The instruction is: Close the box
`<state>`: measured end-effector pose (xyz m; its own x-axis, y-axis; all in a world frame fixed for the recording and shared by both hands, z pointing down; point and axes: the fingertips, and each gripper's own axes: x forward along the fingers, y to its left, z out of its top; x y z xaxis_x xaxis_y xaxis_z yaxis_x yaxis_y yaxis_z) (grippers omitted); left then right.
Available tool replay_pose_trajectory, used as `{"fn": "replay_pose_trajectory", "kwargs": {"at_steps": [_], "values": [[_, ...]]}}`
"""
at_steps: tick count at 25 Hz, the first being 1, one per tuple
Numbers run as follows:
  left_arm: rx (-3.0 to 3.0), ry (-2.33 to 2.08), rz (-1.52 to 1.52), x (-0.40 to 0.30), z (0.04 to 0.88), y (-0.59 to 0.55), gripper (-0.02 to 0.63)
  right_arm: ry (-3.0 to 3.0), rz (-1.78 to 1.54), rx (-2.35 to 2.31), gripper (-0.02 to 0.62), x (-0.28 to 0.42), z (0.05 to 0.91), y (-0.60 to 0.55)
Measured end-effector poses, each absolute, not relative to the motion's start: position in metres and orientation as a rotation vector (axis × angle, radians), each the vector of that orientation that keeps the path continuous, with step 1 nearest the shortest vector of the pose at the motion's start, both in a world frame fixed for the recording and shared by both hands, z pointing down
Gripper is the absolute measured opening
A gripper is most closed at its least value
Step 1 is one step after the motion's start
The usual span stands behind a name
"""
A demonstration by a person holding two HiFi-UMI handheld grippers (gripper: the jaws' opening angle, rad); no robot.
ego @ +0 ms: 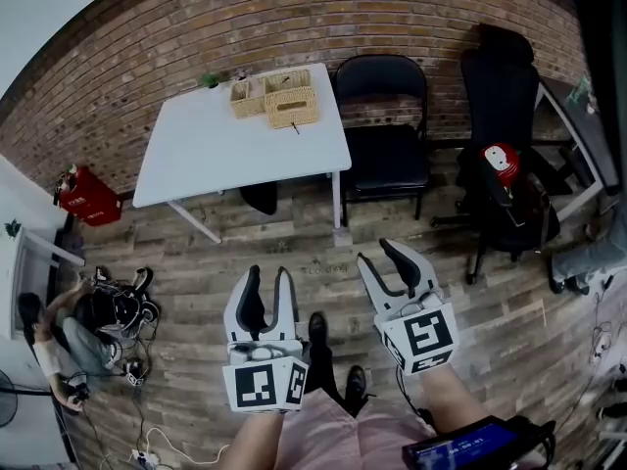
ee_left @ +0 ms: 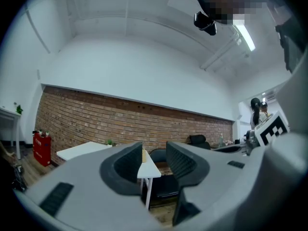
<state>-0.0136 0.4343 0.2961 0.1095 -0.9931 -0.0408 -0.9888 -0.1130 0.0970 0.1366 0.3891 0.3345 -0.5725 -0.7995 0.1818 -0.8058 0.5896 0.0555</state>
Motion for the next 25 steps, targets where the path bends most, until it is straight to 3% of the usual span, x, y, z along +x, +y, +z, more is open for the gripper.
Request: {"fn": "replay_pose_trajectory", "kwargs": {"at_steps": [14,25], "values": [[2.391,-1.966,-0.165,-0.079,0.291,0.266,0.153,-2.566,0.033,1.430,0.136,0.075,0.328,0.232],[2.451,-1.903,-0.188,-0.107,0.285,0.204,0.153,-2.548,-0.018,1.494,0.121,0.047,0.311,0.174]]}}
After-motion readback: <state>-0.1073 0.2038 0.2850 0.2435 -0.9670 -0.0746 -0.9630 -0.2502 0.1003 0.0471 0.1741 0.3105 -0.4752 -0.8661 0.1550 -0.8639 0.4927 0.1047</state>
